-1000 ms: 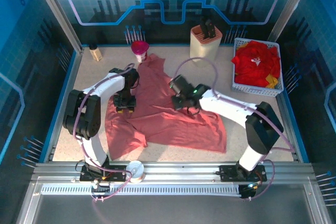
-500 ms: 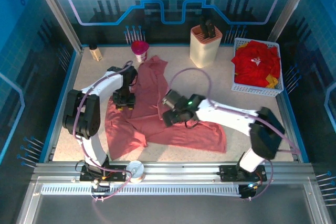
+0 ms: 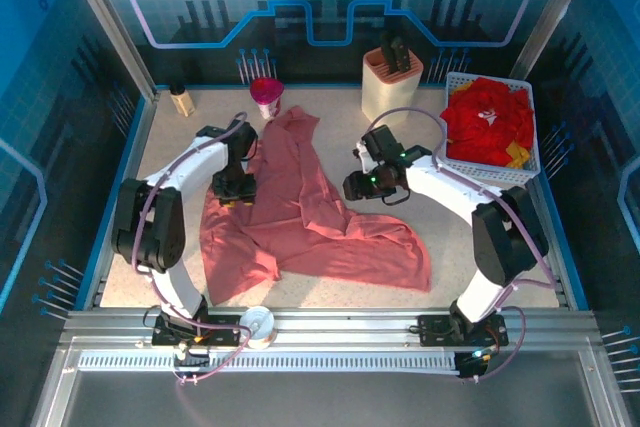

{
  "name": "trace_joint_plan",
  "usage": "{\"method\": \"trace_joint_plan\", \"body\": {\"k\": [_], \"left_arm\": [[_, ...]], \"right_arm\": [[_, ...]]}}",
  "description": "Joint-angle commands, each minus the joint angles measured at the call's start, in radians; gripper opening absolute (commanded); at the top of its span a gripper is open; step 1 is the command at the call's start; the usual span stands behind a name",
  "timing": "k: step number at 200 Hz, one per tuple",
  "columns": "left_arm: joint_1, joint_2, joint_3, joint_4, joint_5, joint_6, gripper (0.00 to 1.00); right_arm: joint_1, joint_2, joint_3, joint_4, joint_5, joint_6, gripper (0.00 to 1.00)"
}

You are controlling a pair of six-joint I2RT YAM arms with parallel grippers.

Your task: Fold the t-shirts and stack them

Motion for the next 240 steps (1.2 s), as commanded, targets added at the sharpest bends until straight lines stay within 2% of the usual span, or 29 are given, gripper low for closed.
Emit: {"method": "trace_joint_plan", "body": {"k": [1,54,137,180,193,220,240], "left_arm": [[0.008,-0.044,-0.031,-0.009,0.017,0.003,0.36],[0.007,-0.067,-0.073,0.006,0.015,-0.002,0.39],[0.007,-0.078,-0.110,0.028,0.024,-0.004,0.39],[0.007,-0.070,-0.115,0.033,0.025,-0.001,0.39],[0.007,-0.071,-0.114,0.033,0.023,-0.001,0.39],[0.006,-0.068,-0.107,0.035,0.028,-0.002,0.39],[0.006,-0.053,-0.098,0.037,0.030,-0.012,0.39]], "right_arm": [[0.039,0.042,0.048,0.025,-0.070,-0.053,0.55],[0.160,0.163,0.160,0.006,-0.008,-0.046,0.57],[0.181,0.305,0.249,-0.011,-0.012,-0.026,0.50],[0.197,0.301,0.243,-0.019,-0.005,-0.021,0.33],[0.197,0.291,0.241,-0.026,0.006,-0.021,0.26],[0.196,0.254,0.250,-0.062,0.070,-0.026,0.02],[0.177,0.191,0.256,-0.093,0.138,-0.026,0.00]]}}
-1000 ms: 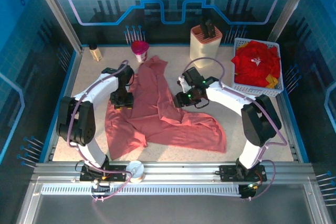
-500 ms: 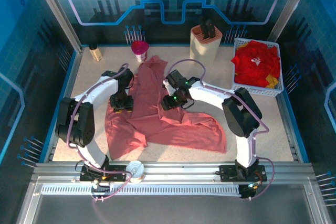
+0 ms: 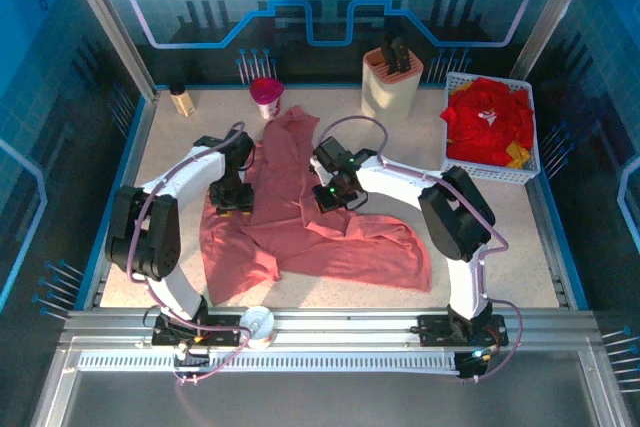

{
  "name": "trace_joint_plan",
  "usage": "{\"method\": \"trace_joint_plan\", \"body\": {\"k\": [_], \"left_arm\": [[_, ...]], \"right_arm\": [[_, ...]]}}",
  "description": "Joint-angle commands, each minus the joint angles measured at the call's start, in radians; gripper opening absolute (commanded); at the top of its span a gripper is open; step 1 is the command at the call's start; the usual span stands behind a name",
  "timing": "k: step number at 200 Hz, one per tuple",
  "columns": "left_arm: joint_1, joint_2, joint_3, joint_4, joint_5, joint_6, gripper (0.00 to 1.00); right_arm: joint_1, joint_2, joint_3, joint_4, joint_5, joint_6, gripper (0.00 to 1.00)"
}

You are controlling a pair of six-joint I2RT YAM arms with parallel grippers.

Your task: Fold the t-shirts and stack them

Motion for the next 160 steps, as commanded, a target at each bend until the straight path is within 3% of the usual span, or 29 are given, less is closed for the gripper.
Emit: {"method": "trace_joint_plan", "body": {"k": [1,81,121,160], "left_arm": [[0.006,-0.001,0.005,0.004,0.023,-0.011,0.39],[-0.053,0.132,-0.014,-0.001,-0.109,-0.049,0.39],[-0.053,0.169,-0.010,0.000,-0.098,-0.047,0.41],[-0.053,0.183,-0.020,0.013,-0.070,-0.047,0.41]], "right_arm": [[-0.011,-0.098,0.034,-0.066,0.094,-0.004,0.00],[-0.285,-0.301,0.005,-0.050,0.241,0.054,0.00],[-0.472,-0.302,0.019,-0.002,0.271,0.104,0.00],[-0.605,-0.185,0.130,0.024,0.273,0.139,0.00]]}}
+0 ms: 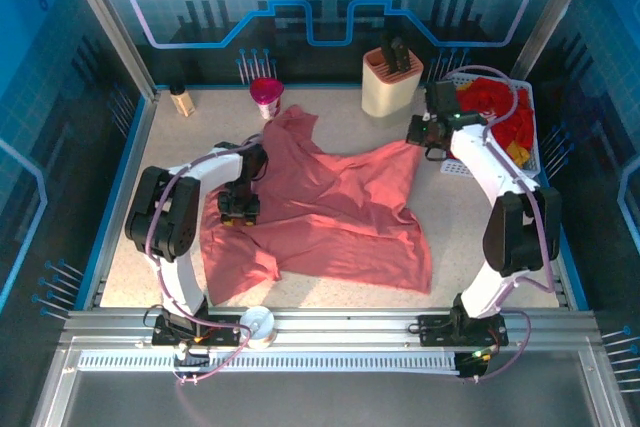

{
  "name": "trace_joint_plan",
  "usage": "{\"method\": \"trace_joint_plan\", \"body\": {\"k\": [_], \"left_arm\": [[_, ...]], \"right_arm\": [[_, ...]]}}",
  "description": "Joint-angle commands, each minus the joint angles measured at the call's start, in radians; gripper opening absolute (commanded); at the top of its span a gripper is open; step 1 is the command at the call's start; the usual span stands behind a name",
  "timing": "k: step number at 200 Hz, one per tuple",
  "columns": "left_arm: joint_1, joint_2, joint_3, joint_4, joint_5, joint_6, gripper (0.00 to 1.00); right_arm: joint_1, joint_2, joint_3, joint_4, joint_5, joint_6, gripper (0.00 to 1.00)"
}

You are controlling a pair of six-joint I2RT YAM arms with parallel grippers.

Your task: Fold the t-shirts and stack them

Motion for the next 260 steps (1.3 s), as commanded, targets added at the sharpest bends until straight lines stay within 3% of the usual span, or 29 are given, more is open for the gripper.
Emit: {"method": "trace_joint_plan", "body": {"k": [1,65,73,95,108,144,187,212,260], "left_arm": [[-0.002,0.018,-0.013,-0.003,0.012,-0.021,0.41],[0.008,0.032,0.015,-0.025,-0.006,-0.018,0.42],[0.017,0.029,0.023,-0.030,-0.012,-0.015,0.44],[0.042,0.014,0.055,-0.052,-0.015,-0.005,0.47],[0.049,0.000,0.076,-0.068,-0.017,0.003,0.48],[0.086,-0.055,0.115,-0.102,-0.020,0.023,0.51],[0.135,-0.053,0.178,-0.114,-0.001,0.043,0.52],[0.134,-0.028,0.189,-0.080,0.082,0.030,0.50],[0.124,0.056,0.186,-0.017,0.117,0.006,0.50]], "right_arm": [[-0.051,0.080,0.102,0.032,0.033,0.037,0.00],[-0.110,0.321,0.330,-0.070,0.062,0.018,0.03],[-0.111,0.326,0.330,-0.067,0.055,0.012,0.11],[-0.111,0.296,0.290,-0.043,0.013,-0.004,0.49],[-0.111,0.256,0.255,-0.029,-0.013,-0.010,0.64],[-0.072,0.102,0.124,-0.023,-0.090,-0.059,0.83],[0.084,-0.154,-0.191,-0.043,-0.152,-0.025,0.87],[0.179,-0.273,-0.398,-0.028,-0.179,0.041,0.88],[0.239,-0.361,-0.714,0.058,-0.252,0.153,0.89]]}}
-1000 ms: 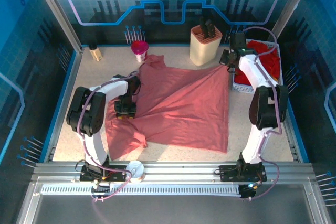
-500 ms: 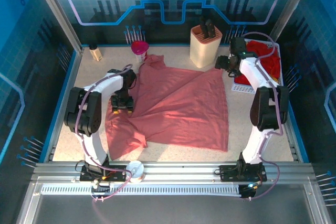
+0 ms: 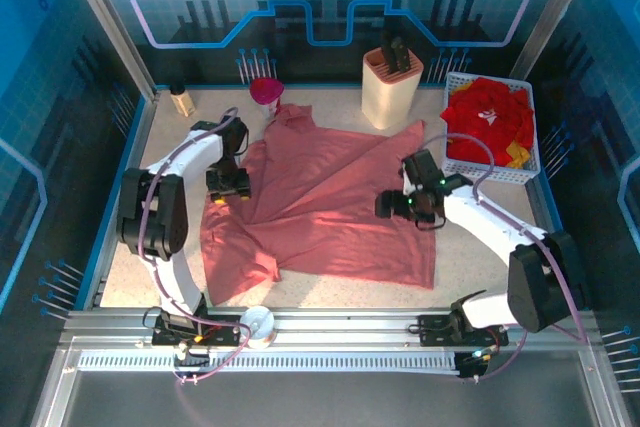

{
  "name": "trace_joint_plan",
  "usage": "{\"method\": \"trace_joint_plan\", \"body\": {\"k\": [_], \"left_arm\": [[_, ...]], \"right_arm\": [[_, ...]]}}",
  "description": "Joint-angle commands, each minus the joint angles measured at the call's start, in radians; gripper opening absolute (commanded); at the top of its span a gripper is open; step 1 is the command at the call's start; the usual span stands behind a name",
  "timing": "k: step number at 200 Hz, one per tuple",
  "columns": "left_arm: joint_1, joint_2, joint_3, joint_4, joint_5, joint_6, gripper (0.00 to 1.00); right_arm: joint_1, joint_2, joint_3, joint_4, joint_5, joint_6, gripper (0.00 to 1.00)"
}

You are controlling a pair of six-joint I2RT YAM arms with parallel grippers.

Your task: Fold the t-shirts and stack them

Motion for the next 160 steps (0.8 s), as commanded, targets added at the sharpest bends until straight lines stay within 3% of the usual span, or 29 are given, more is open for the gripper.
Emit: {"method": "trace_joint_plan", "body": {"k": [1,29,45,70,125,160], "left_arm": [[-0.006,0.068,0.015,0.023,0.041,-0.021,0.50],[-0.007,0.123,0.037,0.035,0.030,-0.034,0.51],[-0.008,0.156,0.053,0.024,0.022,-0.033,0.51],[-0.008,0.176,0.047,0.019,0.009,-0.030,0.51],[-0.007,0.203,0.069,0.004,0.022,-0.031,0.50],[-0.010,0.191,0.084,-0.014,0.019,-0.029,0.50]], "right_arm": [[0.014,-0.017,-0.092,0.043,-0.046,0.077,0.89],[-0.008,0.032,-0.134,0.052,-0.002,0.067,0.83],[-0.053,0.082,-0.126,0.059,-0.054,0.059,0.77],[-0.117,0.118,-0.090,0.006,-0.033,0.067,0.62],[-0.375,0.028,-0.104,-0.018,-0.013,0.047,0.66],[-0.448,-0.032,-0.100,-0.046,0.005,0.016,0.70]]}}
